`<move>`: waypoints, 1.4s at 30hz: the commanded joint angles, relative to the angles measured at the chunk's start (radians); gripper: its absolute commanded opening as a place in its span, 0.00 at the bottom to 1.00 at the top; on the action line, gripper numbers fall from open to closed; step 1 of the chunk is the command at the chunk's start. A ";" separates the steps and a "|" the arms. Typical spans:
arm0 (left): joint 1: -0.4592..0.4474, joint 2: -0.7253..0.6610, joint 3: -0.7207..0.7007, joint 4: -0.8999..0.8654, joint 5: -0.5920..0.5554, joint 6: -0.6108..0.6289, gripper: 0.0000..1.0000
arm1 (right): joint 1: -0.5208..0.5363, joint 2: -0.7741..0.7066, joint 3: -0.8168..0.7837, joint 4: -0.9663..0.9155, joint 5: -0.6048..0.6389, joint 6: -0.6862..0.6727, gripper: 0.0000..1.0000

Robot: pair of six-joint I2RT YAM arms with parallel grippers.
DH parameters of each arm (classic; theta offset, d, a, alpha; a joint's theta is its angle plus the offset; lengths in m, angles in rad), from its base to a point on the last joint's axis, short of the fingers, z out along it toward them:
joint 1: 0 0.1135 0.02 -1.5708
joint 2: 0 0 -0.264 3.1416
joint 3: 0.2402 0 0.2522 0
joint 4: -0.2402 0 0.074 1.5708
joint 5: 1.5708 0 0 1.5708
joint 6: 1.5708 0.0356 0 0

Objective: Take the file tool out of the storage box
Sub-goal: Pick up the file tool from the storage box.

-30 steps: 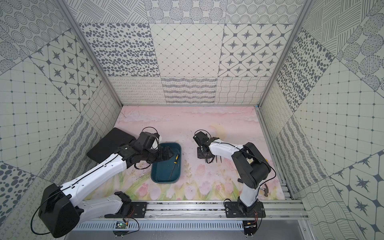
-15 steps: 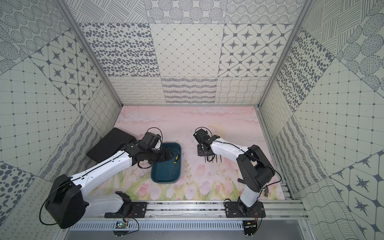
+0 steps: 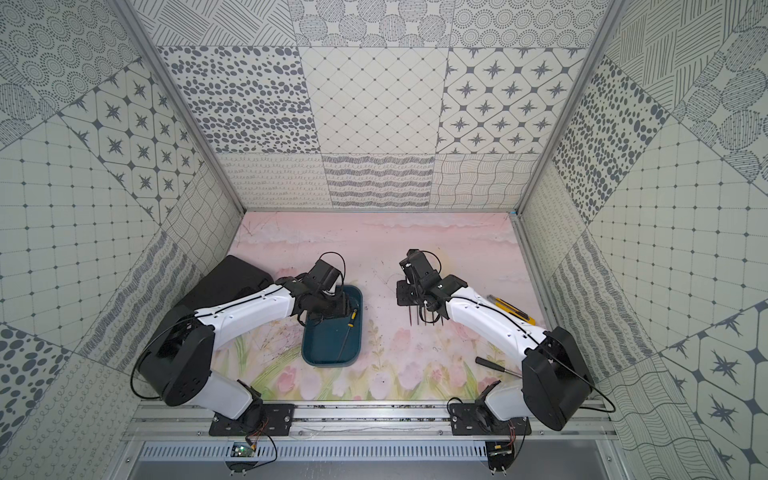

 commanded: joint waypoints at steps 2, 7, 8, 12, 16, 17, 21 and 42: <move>-0.028 0.077 0.050 0.015 -0.097 0.026 0.60 | -0.003 -0.071 -0.049 0.060 -0.072 -0.021 0.39; -0.050 0.118 0.078 0.011 -0.118 0.037 0.58 | -0.004 -0.123 -0.070 0.059 -0.070 -0.021 0.40; -0.052 0.125 0.082 0.011 -0.116 0.040 0.57 | -0.005 -0.128 -0.073 0.058 -0.071 -0.022 0.40; -0.067 0.160 0.086 0.025 -0.104 0.042 0.55 | -0.005 -0.137 -0.079 0.057 -0.078 -0.021 0.40; -0.083 0.200 0.107 0.011 -0.127 0.052 0.51 | -0.005 -0.135 -0.084 0.053 -0.076 -0.022 0.41; -0.085 0.210 0.114 0.011 -0.134 0.053 0.49 | -0.005 -0.132 -0.083 0.053 -0.078 -0.021 0.41; -0.096 0.242 0.137 -0.019 -0.155 0.056 0.44 | -0.005 -0.135 -0.089 0.053 -0.085 -0.016 0.41; -0.100 0.123 0.090 -0.033 -0.137 0.040 0.11 | -0.002 -0.225 -0.141 0.066 -0.167 -0.010 0.41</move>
